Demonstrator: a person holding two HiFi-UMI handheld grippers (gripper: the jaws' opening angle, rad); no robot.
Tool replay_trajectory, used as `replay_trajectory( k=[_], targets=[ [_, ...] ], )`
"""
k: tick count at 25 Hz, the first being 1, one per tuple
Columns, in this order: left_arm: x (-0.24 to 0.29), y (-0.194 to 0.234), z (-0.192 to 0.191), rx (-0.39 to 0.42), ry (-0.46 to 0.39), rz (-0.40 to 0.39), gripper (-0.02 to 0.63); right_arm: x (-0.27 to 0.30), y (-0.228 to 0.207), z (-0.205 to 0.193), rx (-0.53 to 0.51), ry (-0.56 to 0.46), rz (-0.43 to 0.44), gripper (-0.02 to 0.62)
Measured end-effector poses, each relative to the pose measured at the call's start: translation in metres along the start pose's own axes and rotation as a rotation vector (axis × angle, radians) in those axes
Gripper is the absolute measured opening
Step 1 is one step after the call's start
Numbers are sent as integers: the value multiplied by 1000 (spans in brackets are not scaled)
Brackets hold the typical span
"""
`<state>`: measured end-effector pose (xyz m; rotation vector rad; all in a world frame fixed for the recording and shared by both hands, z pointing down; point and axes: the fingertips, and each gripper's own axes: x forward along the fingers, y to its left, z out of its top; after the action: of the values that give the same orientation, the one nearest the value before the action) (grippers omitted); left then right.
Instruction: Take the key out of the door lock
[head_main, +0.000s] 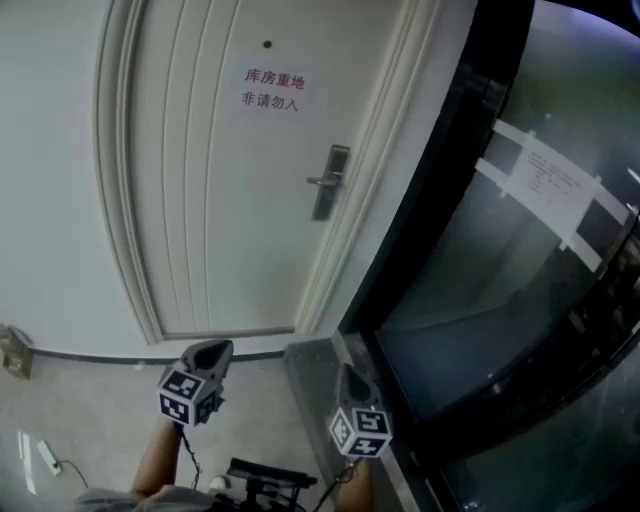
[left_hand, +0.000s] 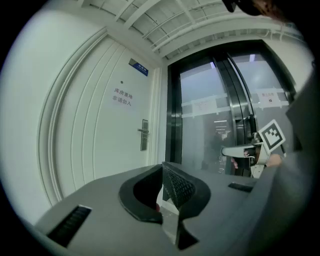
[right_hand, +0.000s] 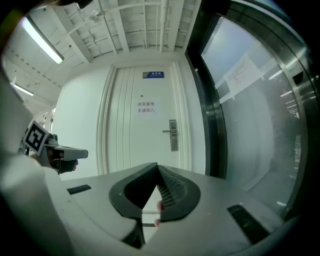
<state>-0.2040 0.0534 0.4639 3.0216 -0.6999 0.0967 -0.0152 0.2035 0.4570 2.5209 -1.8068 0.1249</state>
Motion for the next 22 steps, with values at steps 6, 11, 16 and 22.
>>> replay_trajectory(
  k=[6, 11, 16, 22],
  targets=[
    [2, -3, 1, 0, -1, 0, 5, -1, -2, 2, 1, -5, 2, 2],
    [5, -8, 4, 1, -3, -2, 5, -2, -7, 2, 17, -4, 11, 2],
    [8, -14, 0, 4, 3, 2, 5, -2, -13, -2, 15, 0, 12, 2],
    [16, -25, -1, 6, 6, 11, 5, -5, -27, -4, 17, -2, 19, 2]
  ],
)
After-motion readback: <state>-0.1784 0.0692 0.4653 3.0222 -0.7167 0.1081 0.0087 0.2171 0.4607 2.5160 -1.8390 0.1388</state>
